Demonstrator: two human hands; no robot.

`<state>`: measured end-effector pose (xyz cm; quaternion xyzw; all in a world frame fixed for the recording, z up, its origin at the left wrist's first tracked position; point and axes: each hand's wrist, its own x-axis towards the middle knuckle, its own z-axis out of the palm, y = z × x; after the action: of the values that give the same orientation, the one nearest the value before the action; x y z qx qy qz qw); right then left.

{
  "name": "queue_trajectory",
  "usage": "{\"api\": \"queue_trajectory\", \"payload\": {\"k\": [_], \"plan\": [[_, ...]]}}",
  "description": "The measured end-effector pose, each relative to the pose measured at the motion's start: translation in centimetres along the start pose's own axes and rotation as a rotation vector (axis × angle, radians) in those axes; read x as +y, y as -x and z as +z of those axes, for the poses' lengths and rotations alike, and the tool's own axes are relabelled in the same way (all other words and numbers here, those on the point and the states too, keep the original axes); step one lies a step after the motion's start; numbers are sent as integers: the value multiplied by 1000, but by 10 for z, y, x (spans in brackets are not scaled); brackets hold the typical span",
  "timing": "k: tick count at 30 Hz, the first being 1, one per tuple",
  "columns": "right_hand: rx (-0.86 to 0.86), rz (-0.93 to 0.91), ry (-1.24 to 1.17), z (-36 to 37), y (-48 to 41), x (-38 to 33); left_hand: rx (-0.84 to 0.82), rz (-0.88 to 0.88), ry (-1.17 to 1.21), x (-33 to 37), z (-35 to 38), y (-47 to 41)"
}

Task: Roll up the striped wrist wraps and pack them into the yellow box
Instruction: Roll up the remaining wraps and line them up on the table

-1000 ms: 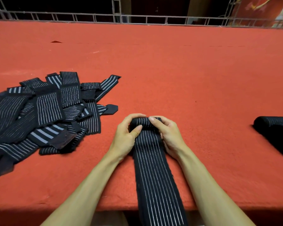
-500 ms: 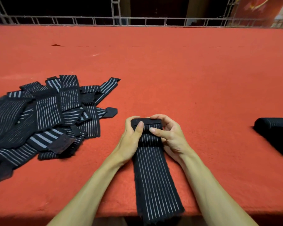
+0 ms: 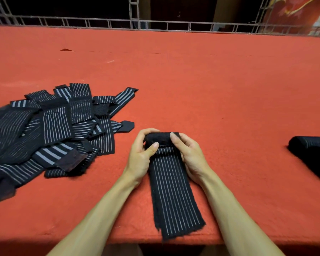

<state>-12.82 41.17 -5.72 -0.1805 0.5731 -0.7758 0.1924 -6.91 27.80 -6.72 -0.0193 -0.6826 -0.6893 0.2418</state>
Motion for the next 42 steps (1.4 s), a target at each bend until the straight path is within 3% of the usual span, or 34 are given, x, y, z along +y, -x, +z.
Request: {"api": "queue_trajectory", "payload": {"k": [10, 16, 21, 24, 30, 38, 42], "plan": [[-69, -56, 6, -10, 2, -5, -37, -87, -182, -4, 1, -1], [-130, -80, -106, -14, 0, -4, -79, -98, -169, -3, 5, 1], [-171, -24, -64, -12, 1, -5, -64, -63, -82, -1, 2, 3], [-103, 2, -68, -7, 0, -2, -49, -29, -63, 0, 1, 4], [18, -47, 153, -2, 1, -2, -72, 32, -99, 0, 1, 3], [-41, 10, -61, -7, 4, -8, -150, 45, -248, 4, 0, 2], [-111, -46, -104, -12, 4, -6, -28, -83, -285, -1, 5, 0]]}}
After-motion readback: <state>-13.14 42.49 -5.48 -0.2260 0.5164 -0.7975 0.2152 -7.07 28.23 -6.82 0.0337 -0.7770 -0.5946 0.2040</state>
